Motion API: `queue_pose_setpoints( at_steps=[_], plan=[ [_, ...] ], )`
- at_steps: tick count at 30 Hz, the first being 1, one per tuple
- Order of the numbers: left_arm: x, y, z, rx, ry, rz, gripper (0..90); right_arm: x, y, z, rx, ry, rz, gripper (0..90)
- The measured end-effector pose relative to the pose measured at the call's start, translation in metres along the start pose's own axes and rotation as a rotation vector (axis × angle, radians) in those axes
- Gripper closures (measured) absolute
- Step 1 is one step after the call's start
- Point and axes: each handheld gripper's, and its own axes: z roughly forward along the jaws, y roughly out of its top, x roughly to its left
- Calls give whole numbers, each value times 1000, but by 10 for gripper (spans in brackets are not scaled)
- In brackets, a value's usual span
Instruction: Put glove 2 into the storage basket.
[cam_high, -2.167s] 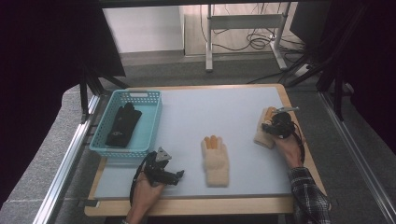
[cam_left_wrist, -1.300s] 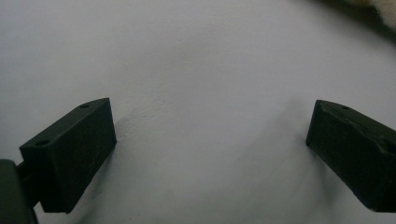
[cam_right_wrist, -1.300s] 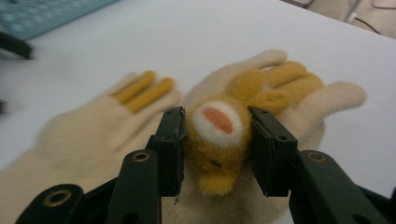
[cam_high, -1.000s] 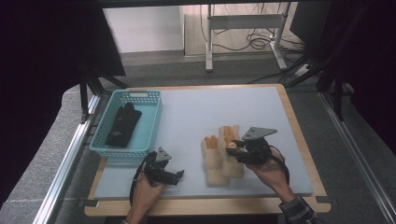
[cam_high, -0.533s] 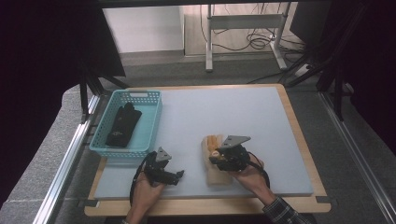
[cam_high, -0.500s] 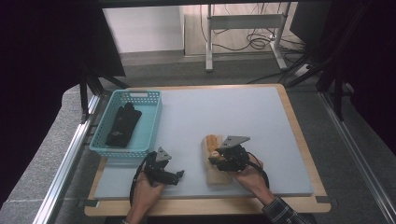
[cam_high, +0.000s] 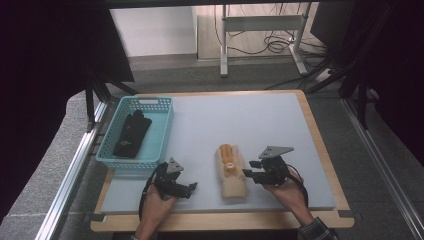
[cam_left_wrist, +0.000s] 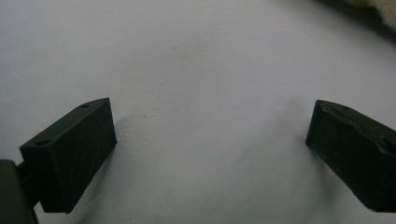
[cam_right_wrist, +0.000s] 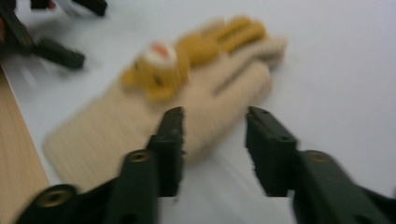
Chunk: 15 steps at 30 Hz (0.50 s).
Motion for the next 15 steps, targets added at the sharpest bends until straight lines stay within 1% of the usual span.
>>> queue_pose_setpoints(
  at_steps=[1, 3, 5, 6, 9, 13, 15],
  plan=[
    [0, 0, 0, 0, 0, 0, 18, -1, -5, 0, 10, 6, 4, 682],
    [0, 0, 0, 2, 0, 3, 18, 0, -15, 2, 29, 20, 4, 757],
    [0, 0, 0, 1, 0, 2, 19, 2, -22, 5, 40, 36, 6, 812],
    [0, 0, 0, 0, 0, 1, 19, 3, -24, 7, 44, 48, 6, 826],
    [0, 0, 0, -1, 1, 1, 21, 9, -27, 14, 54, 67, -14, 844],
    [1, -1, -1, -8, 3, -14, 36, 17, -26, 23, 57, 81, -27, 844],
    [1, -1, -2, -10, 2, -14, 45, 21, -24, 27, 58, 87, -34, 842]
  ],
)
